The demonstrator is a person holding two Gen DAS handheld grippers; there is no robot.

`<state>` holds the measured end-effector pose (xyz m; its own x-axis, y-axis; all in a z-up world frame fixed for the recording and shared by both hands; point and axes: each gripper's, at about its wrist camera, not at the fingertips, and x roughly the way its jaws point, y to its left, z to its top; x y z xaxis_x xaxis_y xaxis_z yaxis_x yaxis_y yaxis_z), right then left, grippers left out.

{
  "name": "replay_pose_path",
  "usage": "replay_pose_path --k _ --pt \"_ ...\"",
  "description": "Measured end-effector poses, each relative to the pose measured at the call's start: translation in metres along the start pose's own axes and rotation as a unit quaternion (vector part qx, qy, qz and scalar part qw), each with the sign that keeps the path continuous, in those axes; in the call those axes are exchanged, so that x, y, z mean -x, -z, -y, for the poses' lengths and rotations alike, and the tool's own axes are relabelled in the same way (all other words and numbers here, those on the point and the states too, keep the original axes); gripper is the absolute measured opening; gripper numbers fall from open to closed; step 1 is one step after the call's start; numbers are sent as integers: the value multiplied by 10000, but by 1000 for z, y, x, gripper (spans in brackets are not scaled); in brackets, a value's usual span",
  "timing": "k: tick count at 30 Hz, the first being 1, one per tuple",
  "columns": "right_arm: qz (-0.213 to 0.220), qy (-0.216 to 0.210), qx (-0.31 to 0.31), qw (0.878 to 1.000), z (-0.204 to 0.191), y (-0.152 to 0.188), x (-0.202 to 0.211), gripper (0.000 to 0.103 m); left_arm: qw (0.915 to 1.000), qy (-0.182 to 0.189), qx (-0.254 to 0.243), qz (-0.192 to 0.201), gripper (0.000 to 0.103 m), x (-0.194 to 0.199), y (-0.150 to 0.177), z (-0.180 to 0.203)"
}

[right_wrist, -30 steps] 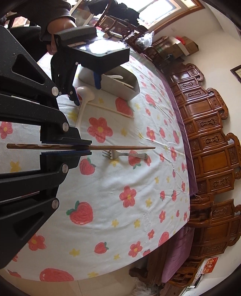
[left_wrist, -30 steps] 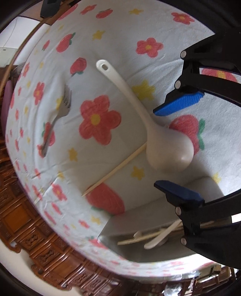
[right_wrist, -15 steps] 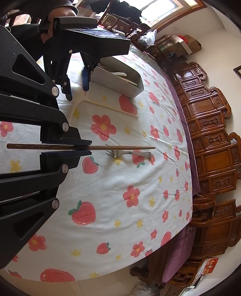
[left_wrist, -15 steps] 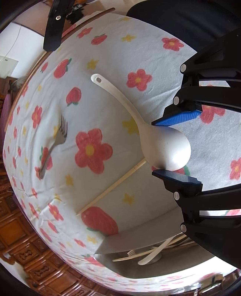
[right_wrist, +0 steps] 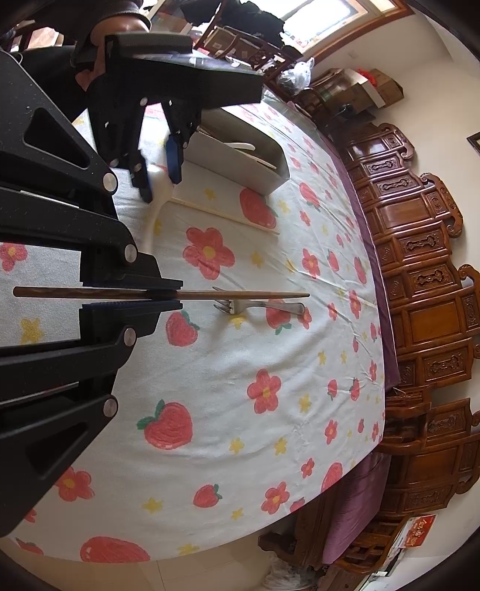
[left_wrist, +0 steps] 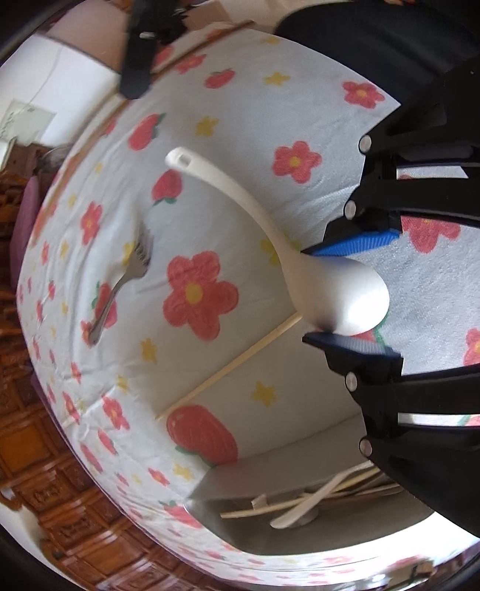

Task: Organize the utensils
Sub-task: 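Grasp the white plastic ladle with the left tool while the right tool holds the chopstick, then carry the ladle into the tray and open the left tool while the right tool holds the chopstick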

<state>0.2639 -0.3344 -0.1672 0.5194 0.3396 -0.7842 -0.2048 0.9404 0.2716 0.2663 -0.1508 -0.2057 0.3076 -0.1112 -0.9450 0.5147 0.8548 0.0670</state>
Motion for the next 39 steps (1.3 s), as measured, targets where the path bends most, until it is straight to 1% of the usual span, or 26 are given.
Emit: replay_pose_path --k 1,2,3,4,7,13,22,30,39 --pt "-2 3 7 10000 0 0 0 6 10000 -4 75 33 29 2 -1 -3" --pt "-5 8 12 10000 -1 0 -1 6 9999 -51 135 55 11 3 -2 -5" --pt "-6 12 16 10000 -1 1 -1 6 9998 -51 183 27 8 2 -3 -8" --pt "-9 13 21 10000 -1 1 -1 6 9995 -80 290 36 9 3 -3 -11" --pt "-7 11 21 10000 -2 1 -1 6 9994 -143 321 54 8 3 -2 -15" --pt "-27 25 35 10000 -3 2 -2 6 9990 -118 399 171 8 7 -4 -19" --pt "-38 -5 108 9999 -13 6 -4 6 9967 -136 614 522 8 36 1 -29" --pt "-37 -96 293 9995 -35 8 -6 6 9931 -217 905 720 8 53 13 -58" --pt "-70 -175 453 9988 -63 5 -12 6 9867 -312 1348 858 8 62 33 -101"
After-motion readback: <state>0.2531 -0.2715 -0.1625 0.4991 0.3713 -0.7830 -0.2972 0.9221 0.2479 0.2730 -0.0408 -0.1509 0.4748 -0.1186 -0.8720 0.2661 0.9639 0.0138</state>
